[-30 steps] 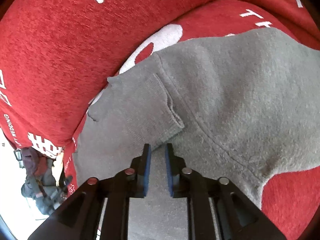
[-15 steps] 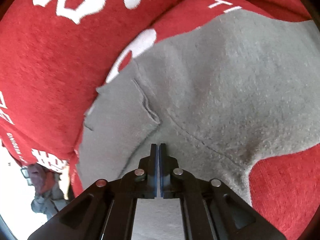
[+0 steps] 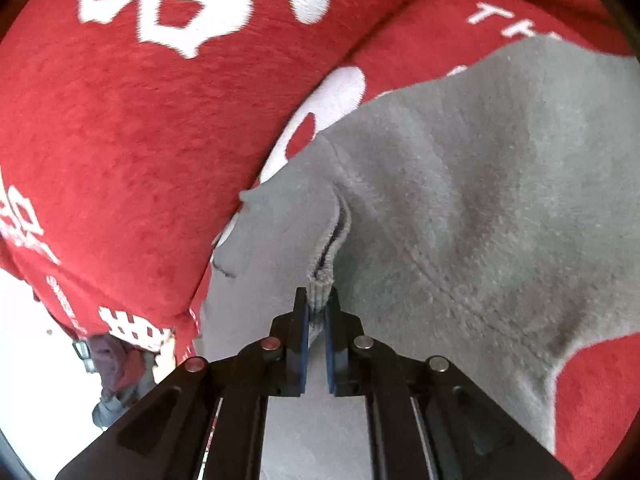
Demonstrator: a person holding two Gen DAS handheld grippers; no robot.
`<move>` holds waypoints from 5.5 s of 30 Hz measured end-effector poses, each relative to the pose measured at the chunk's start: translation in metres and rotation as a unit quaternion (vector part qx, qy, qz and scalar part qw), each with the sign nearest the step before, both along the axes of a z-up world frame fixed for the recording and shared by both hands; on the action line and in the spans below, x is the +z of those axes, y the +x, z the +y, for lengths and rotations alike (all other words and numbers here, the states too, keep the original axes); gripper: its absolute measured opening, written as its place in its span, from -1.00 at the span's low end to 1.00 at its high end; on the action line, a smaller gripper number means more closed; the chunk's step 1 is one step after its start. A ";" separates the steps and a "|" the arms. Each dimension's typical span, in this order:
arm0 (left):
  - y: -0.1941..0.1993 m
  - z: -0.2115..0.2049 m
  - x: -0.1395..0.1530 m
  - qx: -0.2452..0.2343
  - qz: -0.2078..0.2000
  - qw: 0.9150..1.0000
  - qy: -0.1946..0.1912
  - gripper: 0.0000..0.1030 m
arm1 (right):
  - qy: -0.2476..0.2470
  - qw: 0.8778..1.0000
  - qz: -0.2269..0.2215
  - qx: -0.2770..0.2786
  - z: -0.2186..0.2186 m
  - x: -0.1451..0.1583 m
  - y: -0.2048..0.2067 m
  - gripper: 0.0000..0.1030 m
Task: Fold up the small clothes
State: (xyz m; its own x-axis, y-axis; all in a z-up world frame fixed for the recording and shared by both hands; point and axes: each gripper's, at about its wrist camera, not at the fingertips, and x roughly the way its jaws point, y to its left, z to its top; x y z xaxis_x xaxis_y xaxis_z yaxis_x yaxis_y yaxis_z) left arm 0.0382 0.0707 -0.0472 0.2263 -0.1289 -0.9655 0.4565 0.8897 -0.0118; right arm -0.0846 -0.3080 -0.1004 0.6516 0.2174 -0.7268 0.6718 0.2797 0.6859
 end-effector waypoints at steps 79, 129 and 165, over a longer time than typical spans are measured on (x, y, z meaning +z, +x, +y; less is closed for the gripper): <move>-0.119 -0.251 -0.010 -0.167 0.035 0.985 -0.009 1.00 | 0.058 0.951 -0.173 -0.250 -0.138 0.044 -0.232 -0.89; 0.002 0.025 -0.021 0.048 0.023 0.999 0.005 1.00 | -0.287 0.829 0.069 0.474 0.225 0.019 0.172 -0.57; 0.050 -0.036 -0.032 0.032 0.148 0.973 -0.175 -0.86 | -0.012 0.988 0.058 0.143 0.052 0.021 -0.021 0.02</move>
